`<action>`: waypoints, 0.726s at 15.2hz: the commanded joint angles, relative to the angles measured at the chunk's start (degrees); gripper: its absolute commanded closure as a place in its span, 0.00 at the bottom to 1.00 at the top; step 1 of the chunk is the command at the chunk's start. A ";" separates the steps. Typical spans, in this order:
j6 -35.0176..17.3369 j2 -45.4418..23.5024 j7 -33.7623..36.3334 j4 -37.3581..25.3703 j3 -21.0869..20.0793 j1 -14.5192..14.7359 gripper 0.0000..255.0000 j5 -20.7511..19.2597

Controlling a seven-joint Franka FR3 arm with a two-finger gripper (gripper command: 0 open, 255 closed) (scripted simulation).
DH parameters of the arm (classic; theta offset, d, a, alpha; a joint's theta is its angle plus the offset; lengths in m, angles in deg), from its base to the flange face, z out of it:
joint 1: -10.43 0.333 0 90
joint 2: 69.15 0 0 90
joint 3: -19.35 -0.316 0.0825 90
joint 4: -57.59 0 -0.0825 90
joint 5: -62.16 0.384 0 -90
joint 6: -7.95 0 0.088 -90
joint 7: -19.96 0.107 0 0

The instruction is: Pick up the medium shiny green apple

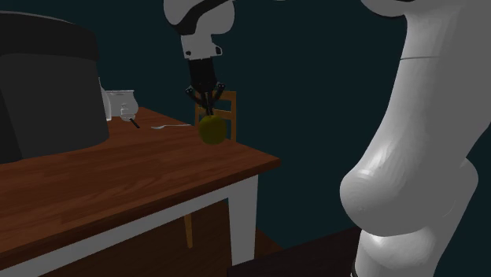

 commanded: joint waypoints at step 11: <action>8.92 -1.55 -0.65 -10.34 -0.30 0.19 1.00 -0.50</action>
